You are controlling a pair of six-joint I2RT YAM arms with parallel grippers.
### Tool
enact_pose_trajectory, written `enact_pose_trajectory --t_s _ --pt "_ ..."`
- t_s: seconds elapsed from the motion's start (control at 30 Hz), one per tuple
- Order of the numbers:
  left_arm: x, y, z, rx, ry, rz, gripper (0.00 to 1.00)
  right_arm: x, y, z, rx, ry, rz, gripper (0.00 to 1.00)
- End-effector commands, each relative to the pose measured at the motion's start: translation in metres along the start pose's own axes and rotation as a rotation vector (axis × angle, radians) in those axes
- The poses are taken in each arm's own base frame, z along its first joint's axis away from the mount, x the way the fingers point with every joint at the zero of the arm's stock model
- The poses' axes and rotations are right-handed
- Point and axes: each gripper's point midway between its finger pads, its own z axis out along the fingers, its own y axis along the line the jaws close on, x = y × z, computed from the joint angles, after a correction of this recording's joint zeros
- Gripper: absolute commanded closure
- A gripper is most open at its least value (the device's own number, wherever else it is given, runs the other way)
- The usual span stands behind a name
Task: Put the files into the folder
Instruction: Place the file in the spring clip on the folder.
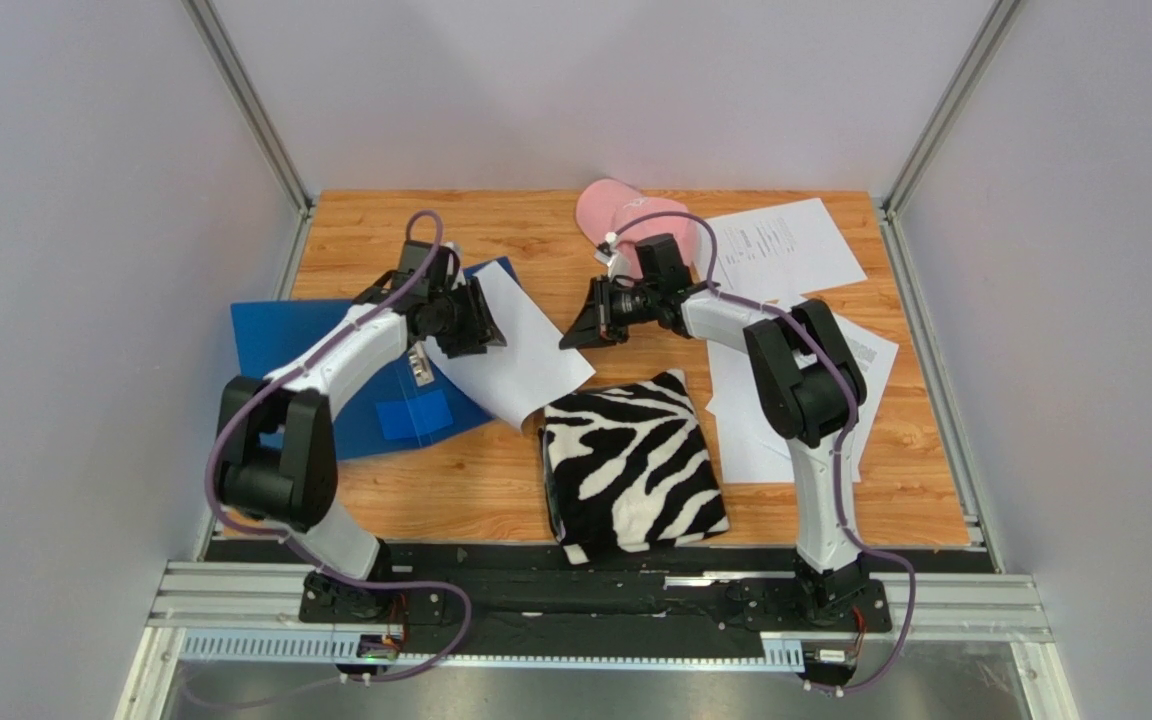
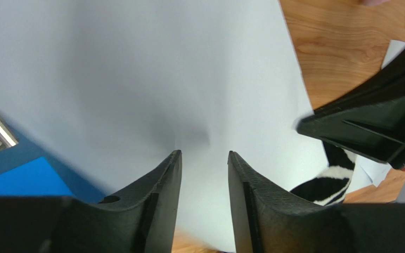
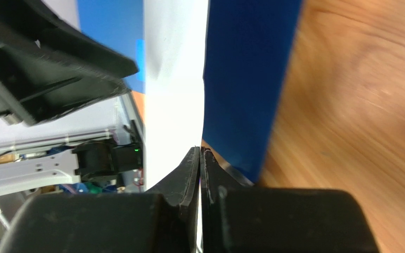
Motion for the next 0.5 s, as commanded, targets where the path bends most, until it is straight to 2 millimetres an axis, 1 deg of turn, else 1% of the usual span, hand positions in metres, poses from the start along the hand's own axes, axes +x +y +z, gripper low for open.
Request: enact_pose_trajectory --t_s 0.0,0.03,0.07,0.13,0.17,0.2,0.23,0.27,0.3,0.33,0.37,0.47 --pt "-0.025 -0.025 0.012 0.122 -0.062 -0.012 0.55 -0.005 -0.028 -0.020 0.145 -0.027 -0.076 0.95" --pt "-0.025 -0.026 0.010 0.127 -0.068 -0.006 0.54 -0.007 -0.035 -0.027 0.161 -0.041 -0.067 0.95" --pt "-0.026 -0.024 0.009 0.116 -0.082 0.001 0.51 -0.010 -0.038 -0.031 0.171 -0.052 -0.051 0.95" --pt "-0.030 -0.022 0.007 0.103 -0.097 0.017 0.46 -0.014 -0.049 -0.033 0.190 -0.065 -0.029 0.95" --pt "-0.032 -0.022 0.008 0.094 -0.090 0.022 0.46 -0.017 -0.050 -0.032 0.191 -0.069 -0.035 0.95" --pt "-0.029 -0.017 0.018 0.079 -0.064 0.018 0.46 -0.018 -0.049 -0.029 0.175 -0.066 -0.038 0.94" --pt "-0.027 -0.015 0.024 0.072 -0.048 0.003 0.47 -0.017 -0.048 -0.025 0.161 -0.058 -0.036 0.93" --pt "-0.028 -0.018 0.028 0.090 -0.039 0.002 0.48 -0.019 -0.050 -0.020 0.154 -0.053 -0.030 0.92" --pt "-0.024 -0.012 0.042 0.075 -0.015 -0.009 0.50 -0.018 -0.050 -0.016 0.145 -0.045 -0.030 0.92" --pt "-0.022 -0.010 0.048 0.071 -0.003 -0.029 0.50 -0.017 -0.050 -0.012 0.144 -0.038 -0.034 0.91" --pt "-0.023 -0.008 0.061 0.071 0.010 -0.036 0.52 -0.016 -0.052 -0.009 0.150 -0.036 -0.034 0.90" --pt "-0.018 -0.004 0.080 0.054 0.073 -0.055 0.59 -0.016 -0.058 -0.007 0.162 -0.043 -0.014 0.87"
